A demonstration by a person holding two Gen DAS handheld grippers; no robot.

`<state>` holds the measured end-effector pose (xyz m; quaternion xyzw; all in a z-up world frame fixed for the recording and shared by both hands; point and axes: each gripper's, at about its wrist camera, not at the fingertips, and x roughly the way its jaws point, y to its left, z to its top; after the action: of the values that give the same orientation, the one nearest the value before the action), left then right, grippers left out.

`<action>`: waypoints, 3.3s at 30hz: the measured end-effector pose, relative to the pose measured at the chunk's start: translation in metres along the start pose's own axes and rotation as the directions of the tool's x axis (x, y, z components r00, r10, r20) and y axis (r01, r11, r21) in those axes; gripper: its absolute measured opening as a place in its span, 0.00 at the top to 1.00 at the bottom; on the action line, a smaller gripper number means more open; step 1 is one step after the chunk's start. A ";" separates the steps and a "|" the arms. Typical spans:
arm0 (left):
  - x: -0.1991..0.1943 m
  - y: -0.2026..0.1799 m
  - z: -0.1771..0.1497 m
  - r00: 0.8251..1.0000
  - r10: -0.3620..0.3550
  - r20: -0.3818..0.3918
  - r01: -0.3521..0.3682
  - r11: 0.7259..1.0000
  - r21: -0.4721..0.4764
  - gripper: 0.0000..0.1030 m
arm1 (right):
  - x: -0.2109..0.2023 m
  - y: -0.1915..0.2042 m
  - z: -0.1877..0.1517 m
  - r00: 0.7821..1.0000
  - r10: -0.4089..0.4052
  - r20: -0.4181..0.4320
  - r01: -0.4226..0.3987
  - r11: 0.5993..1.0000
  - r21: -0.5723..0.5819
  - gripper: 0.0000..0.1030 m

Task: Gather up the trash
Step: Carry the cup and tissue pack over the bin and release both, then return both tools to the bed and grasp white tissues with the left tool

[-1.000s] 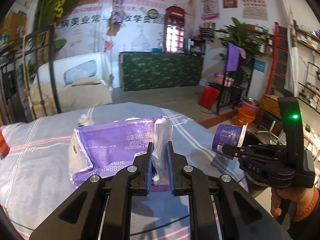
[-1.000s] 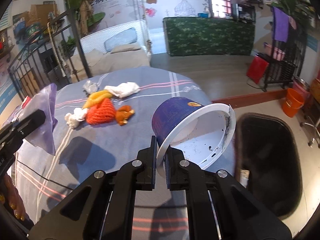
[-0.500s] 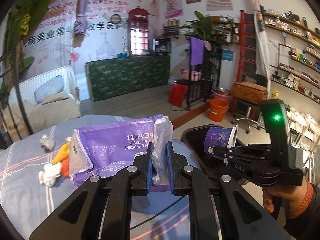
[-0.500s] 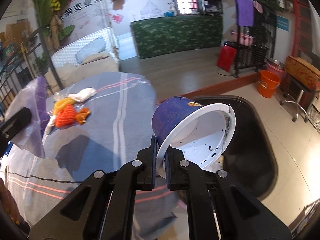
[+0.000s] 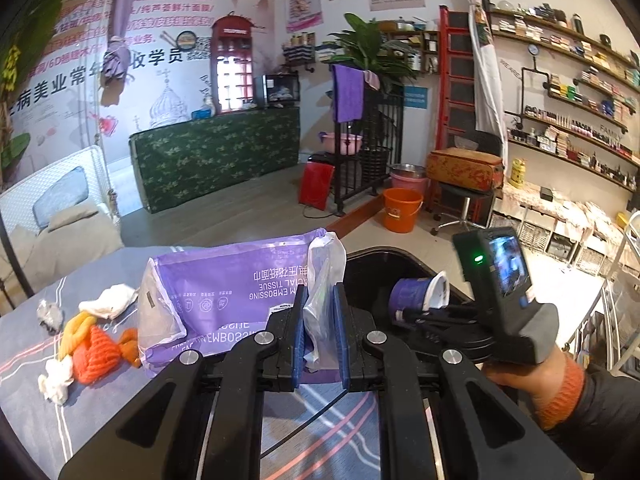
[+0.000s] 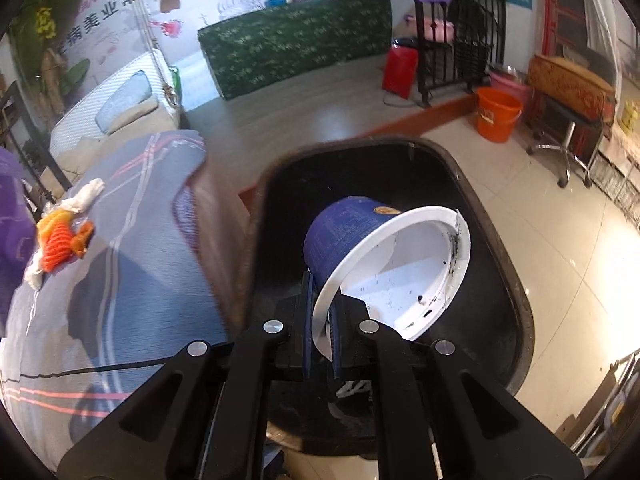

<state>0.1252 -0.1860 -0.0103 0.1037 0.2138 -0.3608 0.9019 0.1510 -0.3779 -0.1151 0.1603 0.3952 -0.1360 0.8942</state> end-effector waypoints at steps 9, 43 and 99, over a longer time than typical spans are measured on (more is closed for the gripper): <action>0.011 -0.013 0.001 0.999 -0.043 -0.022 0.044 0.999 0.031 0.87 | 0.006 -0.010 -0.014 0.999 -0.026 -0.034 0.028 0.999 0.046 0.45; 0.115 -0.111 0.022 0.884 -0.415 -0.217 0.448 0.885 0.131 0.87 | -0.079 -0.101 -0.054 0.970 -0.236 0.066 0.207 0.933 0.293 0.33; -0.026 0.139 -0.040 0.949 0.223 -0.222 -0.277 0.927 -0.253 0.06 | -0.050 0.101 -0.003 0.992 0.114 0.062 -0.107 0.989 -0.100 0.10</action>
<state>0.1928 -0.0566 -0.0295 0.0350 0.3325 -0.1967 0.9217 0.1542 -0.2787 -0.0612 0.1339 0.3612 -0.0722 0.9200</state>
